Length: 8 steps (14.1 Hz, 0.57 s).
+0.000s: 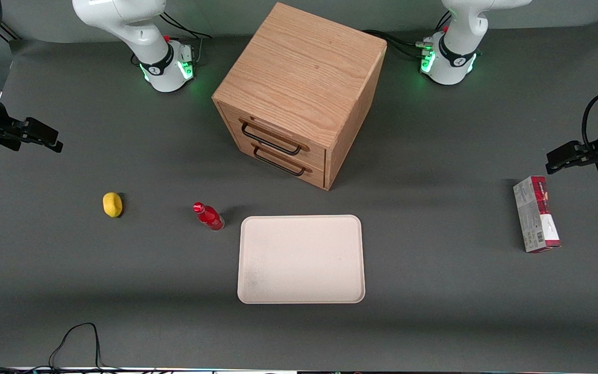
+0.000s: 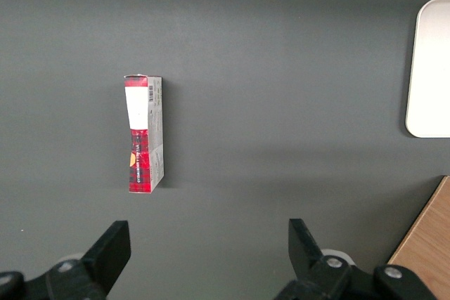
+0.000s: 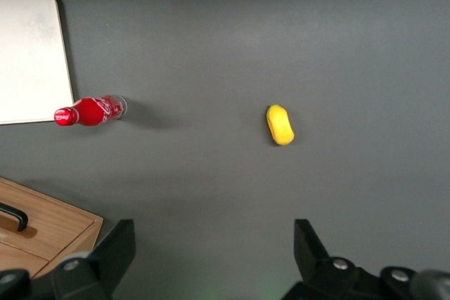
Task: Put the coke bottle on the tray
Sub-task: 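Move the right gripper down over the red Coca-Cola bottle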
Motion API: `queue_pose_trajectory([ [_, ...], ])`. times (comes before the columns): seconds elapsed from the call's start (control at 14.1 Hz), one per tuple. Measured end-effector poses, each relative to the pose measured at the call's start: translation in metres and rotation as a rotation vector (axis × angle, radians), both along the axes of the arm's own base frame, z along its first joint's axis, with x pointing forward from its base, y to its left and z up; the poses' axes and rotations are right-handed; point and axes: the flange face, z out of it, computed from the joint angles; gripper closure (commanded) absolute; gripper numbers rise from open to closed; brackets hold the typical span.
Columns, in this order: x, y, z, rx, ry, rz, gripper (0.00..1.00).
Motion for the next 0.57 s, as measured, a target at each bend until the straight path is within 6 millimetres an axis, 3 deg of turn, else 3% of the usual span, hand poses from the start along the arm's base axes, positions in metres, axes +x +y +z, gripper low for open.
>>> queue_pose_trajectory([
  [0.35, 0.001, 0.002, 0.000, 0.012, -0.008, 0.001, 0.00],
  [0.57, 0.015, 0.024, -0.006, 0.071, -0.054, 0.005, 0.00],
])
